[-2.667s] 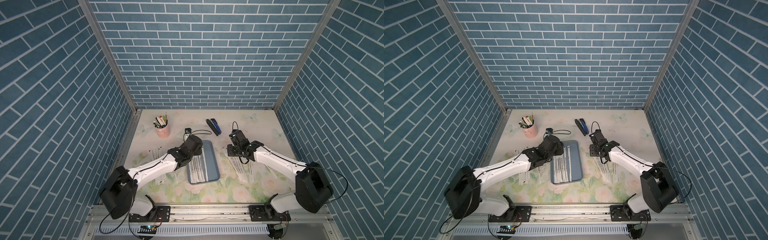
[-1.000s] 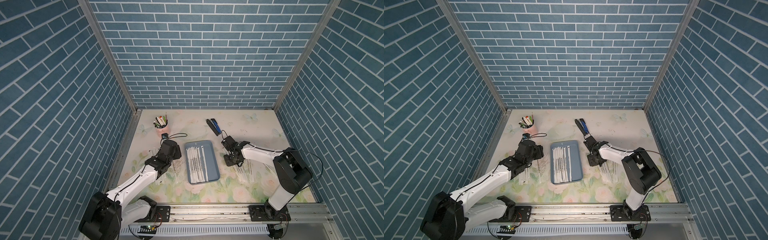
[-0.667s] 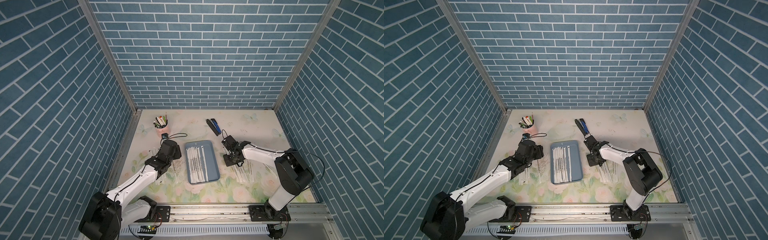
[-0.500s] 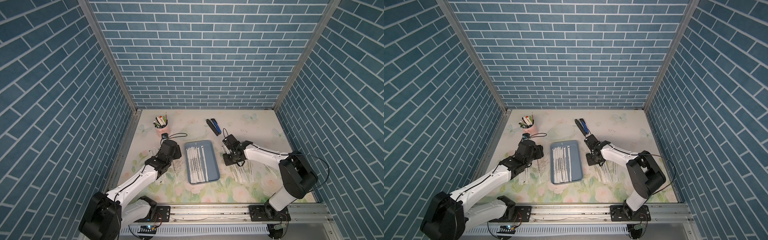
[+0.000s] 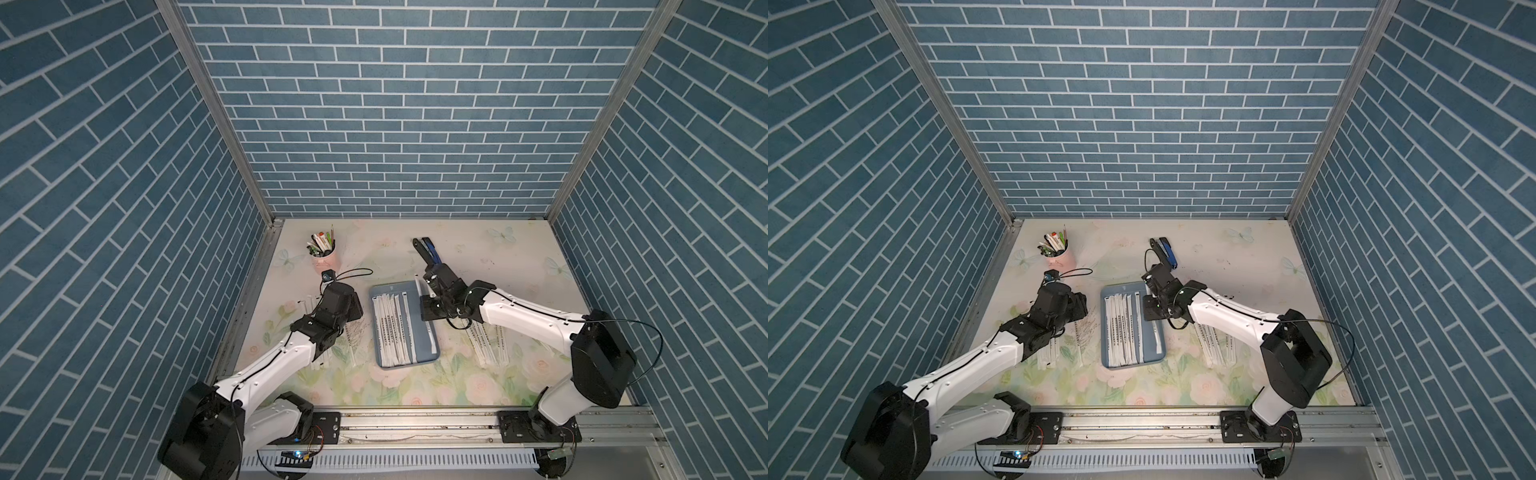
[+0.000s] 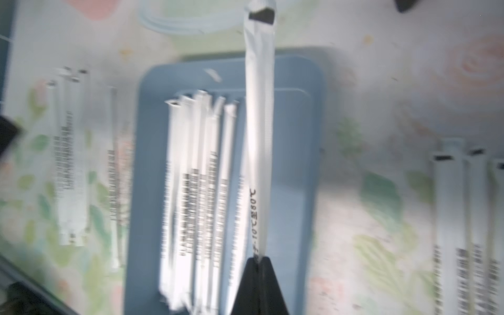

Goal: Put the straws into the storage box
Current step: Pick up the straw from the center of the board, then place the straw in the storage box.

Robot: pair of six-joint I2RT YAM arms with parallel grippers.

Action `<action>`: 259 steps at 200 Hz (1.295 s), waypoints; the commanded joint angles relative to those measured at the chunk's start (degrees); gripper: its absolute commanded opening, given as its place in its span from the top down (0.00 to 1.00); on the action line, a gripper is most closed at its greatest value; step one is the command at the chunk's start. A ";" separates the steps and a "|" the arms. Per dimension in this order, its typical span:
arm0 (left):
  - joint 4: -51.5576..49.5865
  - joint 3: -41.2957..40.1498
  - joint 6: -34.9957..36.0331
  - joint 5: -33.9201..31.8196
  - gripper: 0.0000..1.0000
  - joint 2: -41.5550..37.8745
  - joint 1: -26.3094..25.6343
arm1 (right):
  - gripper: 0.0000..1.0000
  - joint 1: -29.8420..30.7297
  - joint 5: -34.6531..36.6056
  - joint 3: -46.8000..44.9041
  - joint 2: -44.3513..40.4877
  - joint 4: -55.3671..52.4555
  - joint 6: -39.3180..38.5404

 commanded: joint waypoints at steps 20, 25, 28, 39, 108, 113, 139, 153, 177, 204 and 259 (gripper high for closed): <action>4.79 -5.34 -5.18 5.99 0.47 -0.69 0.33 | 1.00 3.13 8.96 3.16 8.81 3.25 7.38; 5.19 -5.61 -5.46 6.44 0.47 -0.36 0.23 | 1.00 3.20 9.14 2.96 9.33 3.39 7.38; 5.48 -5.79 -5.63 6.74 0.47 -0.21 0.17 | 1.00 3.10 9.20 2.86 9.61 3.38 7.38; 5.91 -6.00 -5.68 7.04 0.47 0.50 -0.20 | 1.00 3.21 9.40 2.76 10.41 2.97 7.21; 9.22 -6.21 -6.96 7.44 0.47 4.13 -3.07 | 0.99 2.26 7.69 2.58 13.85 1.00 5.89; 9.53 -6.28 -7.21 7.40 0.47 4.32 -3.25 | 0.99 2.25 7.80 2.59 14.03 0.93 5.89; 10.49 -6.38 -7.81 7.40 0.48 5.01 -4.35 | 0.99 2.27 7.61 2.70 14.88 1.17 5.98; 10.40 -6.30 -7.66 7.32 0.48 5.42 -4.68 | 0.99 2.29 7.32 3.03 15.39 1.25 6.04; 10.53 -6.27 -7.64 7.27 0.49 5.58 -5.04 | 0.99 2.27 6.61 3.20 16.00 1.49 6.23; 10.40 -6.22 -7.68 7.02 0.49 5.61 -5.30 | 0.99 2.24 5.73 3.44 16.43 1.69 6.67; 9.98 -6.22 -7.50 6.57 0.49 5.27 -5.47 | 0.99 2.34 3.69 4.91 17.99 2.57 8.06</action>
